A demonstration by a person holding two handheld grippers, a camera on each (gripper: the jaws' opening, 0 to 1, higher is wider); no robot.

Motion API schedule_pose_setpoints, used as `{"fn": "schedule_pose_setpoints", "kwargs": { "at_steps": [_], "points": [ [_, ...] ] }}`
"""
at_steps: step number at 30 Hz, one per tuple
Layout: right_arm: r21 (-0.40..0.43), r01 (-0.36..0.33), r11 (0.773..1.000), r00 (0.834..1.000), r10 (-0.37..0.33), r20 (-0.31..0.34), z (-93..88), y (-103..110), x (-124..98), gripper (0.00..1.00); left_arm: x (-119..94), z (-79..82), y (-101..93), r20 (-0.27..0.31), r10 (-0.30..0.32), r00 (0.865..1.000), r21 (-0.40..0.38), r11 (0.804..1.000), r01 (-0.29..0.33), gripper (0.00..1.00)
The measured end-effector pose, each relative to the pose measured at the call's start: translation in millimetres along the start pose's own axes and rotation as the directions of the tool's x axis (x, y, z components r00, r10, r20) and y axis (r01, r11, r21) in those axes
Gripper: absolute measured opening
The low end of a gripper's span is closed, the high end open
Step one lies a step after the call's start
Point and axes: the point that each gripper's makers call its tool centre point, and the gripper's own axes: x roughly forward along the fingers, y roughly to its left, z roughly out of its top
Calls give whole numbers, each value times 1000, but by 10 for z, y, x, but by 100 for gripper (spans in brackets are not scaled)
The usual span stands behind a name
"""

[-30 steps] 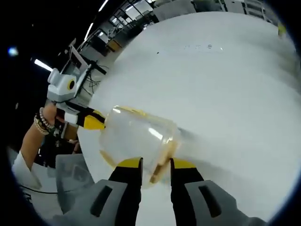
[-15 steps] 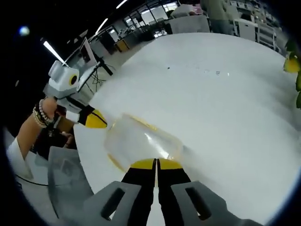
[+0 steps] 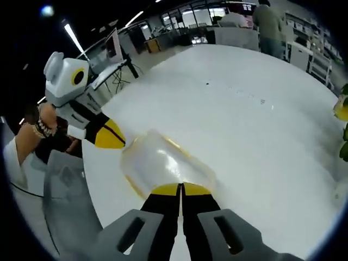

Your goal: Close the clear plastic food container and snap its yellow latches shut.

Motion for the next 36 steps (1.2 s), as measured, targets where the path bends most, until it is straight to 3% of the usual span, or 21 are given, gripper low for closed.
{"fn": "schedule_pose_setpoints", "kwargs": {
  "at_steps": [5,15,24,36],
  "points": [
    [6,-18,1000,1000,18,7,73,60,60,0,49,-11,-92,18,-26,999,-10,1000,27,0],
    [-25,-21,999,1000,20,-18,120,122,217,0,207,-45,-181,8,-32,999,49,998,32,0],
    [-60,-18,998,1000,17,-27,141,200,406,0,394,-5,-307,62,-61,996,21,998,60,0],
    [-81,-44,996,998,40,-45,120,277,527,0,467,-111,-486,100,-143,985,-63,987,150,0]
  ]
}}
